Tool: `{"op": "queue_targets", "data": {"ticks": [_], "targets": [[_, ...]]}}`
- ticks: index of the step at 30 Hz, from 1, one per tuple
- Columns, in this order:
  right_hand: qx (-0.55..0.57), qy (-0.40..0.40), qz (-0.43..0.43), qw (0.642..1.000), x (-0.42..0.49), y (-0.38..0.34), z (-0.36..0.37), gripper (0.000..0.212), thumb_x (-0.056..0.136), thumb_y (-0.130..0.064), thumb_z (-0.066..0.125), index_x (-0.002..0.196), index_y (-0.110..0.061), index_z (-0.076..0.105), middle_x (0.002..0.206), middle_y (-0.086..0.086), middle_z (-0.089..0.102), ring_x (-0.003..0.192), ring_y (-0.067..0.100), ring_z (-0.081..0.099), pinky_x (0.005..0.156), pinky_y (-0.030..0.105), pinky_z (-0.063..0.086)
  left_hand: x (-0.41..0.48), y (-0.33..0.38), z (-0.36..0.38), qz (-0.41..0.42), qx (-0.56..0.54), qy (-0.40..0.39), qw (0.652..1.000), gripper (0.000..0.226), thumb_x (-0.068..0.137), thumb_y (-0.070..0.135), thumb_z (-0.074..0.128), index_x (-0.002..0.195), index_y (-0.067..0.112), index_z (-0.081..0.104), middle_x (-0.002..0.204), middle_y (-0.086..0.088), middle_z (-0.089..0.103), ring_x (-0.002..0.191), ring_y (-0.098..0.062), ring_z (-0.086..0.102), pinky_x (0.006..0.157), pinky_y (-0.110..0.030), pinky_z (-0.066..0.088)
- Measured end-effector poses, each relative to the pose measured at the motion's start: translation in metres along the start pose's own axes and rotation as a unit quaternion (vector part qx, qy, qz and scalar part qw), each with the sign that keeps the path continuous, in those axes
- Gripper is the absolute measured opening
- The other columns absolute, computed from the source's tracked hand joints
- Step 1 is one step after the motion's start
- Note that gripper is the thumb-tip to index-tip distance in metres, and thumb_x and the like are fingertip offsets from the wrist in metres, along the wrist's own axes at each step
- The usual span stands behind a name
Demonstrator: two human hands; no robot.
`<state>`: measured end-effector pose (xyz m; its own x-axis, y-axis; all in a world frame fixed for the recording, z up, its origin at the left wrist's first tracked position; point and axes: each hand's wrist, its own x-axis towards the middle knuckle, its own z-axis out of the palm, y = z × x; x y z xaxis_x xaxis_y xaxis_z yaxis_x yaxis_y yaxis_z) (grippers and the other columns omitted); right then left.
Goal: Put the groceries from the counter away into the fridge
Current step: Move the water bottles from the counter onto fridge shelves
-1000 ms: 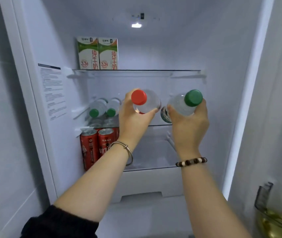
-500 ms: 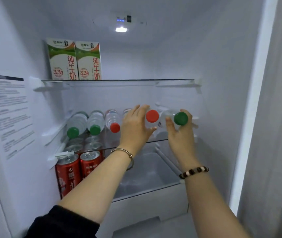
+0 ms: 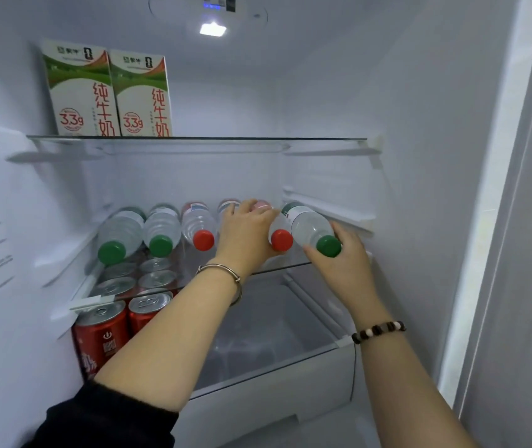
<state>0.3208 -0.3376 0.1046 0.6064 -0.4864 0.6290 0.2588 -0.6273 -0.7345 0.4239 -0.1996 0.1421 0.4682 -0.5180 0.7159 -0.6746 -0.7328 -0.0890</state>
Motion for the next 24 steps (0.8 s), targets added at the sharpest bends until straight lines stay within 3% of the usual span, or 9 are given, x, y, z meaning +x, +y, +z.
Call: {"op": "queue_targets", "data": {"ticks": [4, 8, 13, 16, 20, 24], "targets": [[0.073, -0.015, 0.04, 0.996, -0.01, -0.001, -0.007, 0.053, 0.08, -0.027, 0.071, 0.126, -0.033, 0.044, 0.111, -0.014, 0.054, 0.102, 0.004, 0.054, 0.07, 0.008, 0.041, 0.0, -0.005, -0.001, 0.016, -0.035, -0.038, 0.999, 0.071, 0.076, 0.046, 0.07, 0.138, 0.026, 0.042, 0.143, 0.006, 0.044, 0.136, -0.017, 0.031, 0.111, -0.039, 0.023], [0.091, -0.025, 0.021, 0.995, -0.015, 0.002, -0.011, 0.044, 0.085, -0.029, 0.066, 0.126, -0.029, 0.051, 0.121, -0.014, 0.055, 0.11, 0.0, 0.05, 0.082, 0.012, 0.043, -0.002, -0.006, -0.009, 0.04, -0.062, -0.083, 0.994, 0.074, 0.08, 0.046, 0.067, 0.144, 0.027, 0.034, 0.15, 0.007, 0.035, 0.14, -0.014, 0.026, 0.117, -0.044, 0.013], [0.087, -0.024, 0.014, 0.996, -0.016, 0.002, -0.011, 0.045, 0.088, -0.03, 0.063, 0.131, -0.026, 0.05, 0.122, -0.013, 0.055, 0.108, -0.001, 0.051, 0.077, 0.008, 0.041, -0.008, -0.002, -0.015, 0.035, -0.091, -0.096, 0.991, 0.08, 0.077, 0.055, 0.065, 0.145, 0.03, 0.031, 0.152, 0.007, 0.031, 0.14, -0.014, 0.027, 0.118, -0.045, 0.007], [0.082, -0.019, 0.012, 0.996, -0.016, 0.002, -0.01, 0.044, 0.089, -0.03, 0.062, 0.131, -0.025, 0.05, 0.118, -0.013, 0.056, 0.101, -0.006, 0.053, 0.073, 0.006, 0.043, -0.01, 0.0, -0.018, 0.027, -0.118, -0.101, 0.987, 0.074, 0.083, 0.06, 0.054, 0.145, 0.029, 0.03, 0.153, 0.006, 0.028, 0.141, -0.014, 0.023, 0.117, -0.04, 0.003], [0.009, -0.016, -0.002, 1.0, -0.015, 0.004, -0.004, 0.045, 0.092, -0.04, 0.052, 0.134, -0.024, 0.045, 0.121, -0.006, 0.056, 0.104, 0.006, 0.054, 0.083, 0.021, 0.047, -0.011, 0.001, -0.02, 0.02, -0.122, -0.104, 0.987, 0.065, 0.089, 0.056, 0.046, 0.146, 0.028, 0.03, 0.154, 0.006, 0.027, 0.142, -0.013, 0.022, 0.118, -0.039, 0.004], [-0.038, -0.019, 0.011, 0.999, -0.004, -0.002, -0.002, 0.044, 0.094, -0.034, 0.051, 0.134, -0.017, 0.046, 0.119, 0.004, 0.06, 0.104, 0.017, 0.056, 0.087, 0.034, 0.047, -0.008, 0.003, -0.017, -0.011, -0.104, -0.1, 0.989, 0.067, 0.087, 0.059, 0.047, 0.144, 0.025, 0.034, 0.15, 0.005, 0.034, 0.138, -0.017, 0.031, 0.117, -0.044, 0.014]]}}
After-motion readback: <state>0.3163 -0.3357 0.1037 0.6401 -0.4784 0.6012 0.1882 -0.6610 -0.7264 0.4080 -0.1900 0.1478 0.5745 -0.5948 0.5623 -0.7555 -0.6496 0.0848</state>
